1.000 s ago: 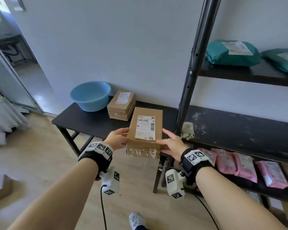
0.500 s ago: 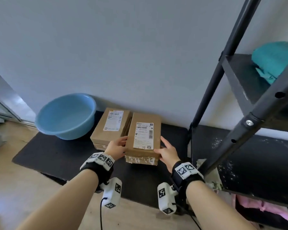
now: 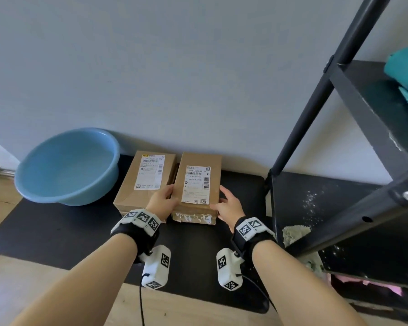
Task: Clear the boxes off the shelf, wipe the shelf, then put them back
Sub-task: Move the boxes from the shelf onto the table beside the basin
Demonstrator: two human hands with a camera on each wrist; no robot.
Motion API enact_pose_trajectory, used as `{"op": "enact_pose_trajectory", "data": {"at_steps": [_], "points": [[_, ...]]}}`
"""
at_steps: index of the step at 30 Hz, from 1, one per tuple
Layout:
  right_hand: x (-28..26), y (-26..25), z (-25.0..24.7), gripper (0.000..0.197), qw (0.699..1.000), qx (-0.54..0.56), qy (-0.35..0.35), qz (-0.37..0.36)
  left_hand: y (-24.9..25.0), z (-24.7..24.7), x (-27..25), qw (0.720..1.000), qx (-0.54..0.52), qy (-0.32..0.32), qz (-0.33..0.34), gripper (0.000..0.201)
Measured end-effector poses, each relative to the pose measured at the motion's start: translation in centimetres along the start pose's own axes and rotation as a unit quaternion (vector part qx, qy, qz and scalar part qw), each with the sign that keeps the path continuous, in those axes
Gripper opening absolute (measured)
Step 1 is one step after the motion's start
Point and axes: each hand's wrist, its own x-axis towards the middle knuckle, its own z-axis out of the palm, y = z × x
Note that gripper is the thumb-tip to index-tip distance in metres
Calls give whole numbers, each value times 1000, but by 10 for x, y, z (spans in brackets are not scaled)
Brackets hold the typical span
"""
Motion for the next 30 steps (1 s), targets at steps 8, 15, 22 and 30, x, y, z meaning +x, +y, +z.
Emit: {"op": "enact_pose_trajectory", "data": {"at_steps": [8,15,22,30], "points": [[-66,1,-9,61,978,-200,-17,-47,1,4,-63,980,187,-10,65,45],[-179,21,-50,46,921,-371,13,-116,16,45,-177,897,420,-9,138,34],[-313,58,-119,39,829,-528,96,-159,14,113,-301,822,519,30,233,31],[-417,90,-225,36,783,-568,213,-138,51,213,-389,773,529,2,349,30]]}}
